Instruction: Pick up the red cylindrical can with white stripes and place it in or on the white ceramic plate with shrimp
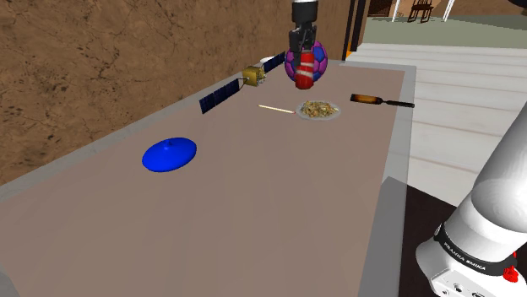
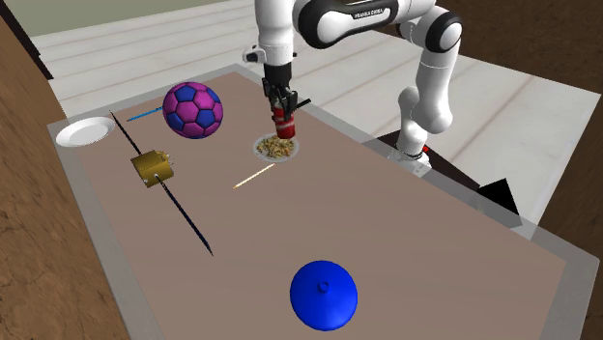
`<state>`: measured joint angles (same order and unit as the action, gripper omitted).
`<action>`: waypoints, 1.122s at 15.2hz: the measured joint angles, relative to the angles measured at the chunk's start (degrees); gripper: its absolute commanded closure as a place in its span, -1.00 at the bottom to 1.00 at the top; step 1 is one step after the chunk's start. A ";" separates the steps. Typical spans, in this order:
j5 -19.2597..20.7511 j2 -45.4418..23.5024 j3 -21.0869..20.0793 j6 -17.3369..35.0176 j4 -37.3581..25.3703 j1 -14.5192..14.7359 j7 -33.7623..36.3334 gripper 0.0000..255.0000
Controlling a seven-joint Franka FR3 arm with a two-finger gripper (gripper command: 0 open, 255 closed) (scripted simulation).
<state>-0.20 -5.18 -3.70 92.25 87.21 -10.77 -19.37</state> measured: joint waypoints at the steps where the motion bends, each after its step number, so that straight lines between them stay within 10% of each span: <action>1: -0.03 -0.38 0.49 -0.28 -0.65 -0.59 -1.09 1.00; 17: -0.39 -2.25 4.35 4.89 2.77 -5.55 -10.03 1.00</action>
<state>-0.59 -7.43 0.65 97.14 89.98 -16.32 -29.40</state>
